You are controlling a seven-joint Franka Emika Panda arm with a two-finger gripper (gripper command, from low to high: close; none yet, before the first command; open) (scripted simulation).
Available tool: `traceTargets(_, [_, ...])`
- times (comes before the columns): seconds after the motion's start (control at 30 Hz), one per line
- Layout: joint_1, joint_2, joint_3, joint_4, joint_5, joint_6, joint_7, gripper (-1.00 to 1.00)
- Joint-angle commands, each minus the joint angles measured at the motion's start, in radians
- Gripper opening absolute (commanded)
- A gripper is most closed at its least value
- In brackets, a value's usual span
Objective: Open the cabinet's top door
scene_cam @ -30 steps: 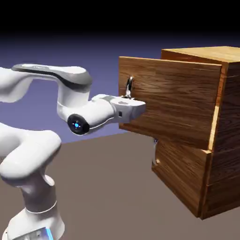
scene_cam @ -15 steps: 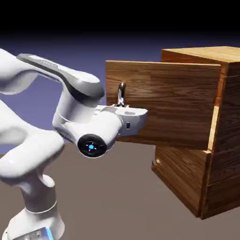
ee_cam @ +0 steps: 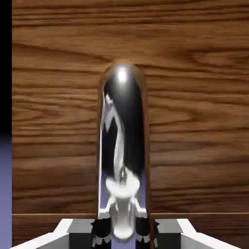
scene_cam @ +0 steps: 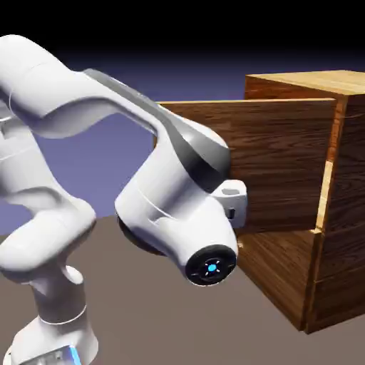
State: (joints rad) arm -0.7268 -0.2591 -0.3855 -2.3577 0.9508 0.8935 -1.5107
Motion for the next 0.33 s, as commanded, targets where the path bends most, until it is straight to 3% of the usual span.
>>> traceTargets(0.0, [0.004, 0.035, -0.007, 0.036, -0.015, -0.028, -0.016, -1.00])
traceTargets(0.23, [0.014, 0.248, -0.028, 0.275, -0.107, -0.201, -0.127, -1.00])
traceTargets(0.27, [0.014, 0.248, -0.028, 0.275, -0.107, -0.201, -0.127, 1.00])
traceTargets(0.3, [0.014, 0.248, -0.028, 0.275, -0.107, -0.201, -0.127, 1.00])
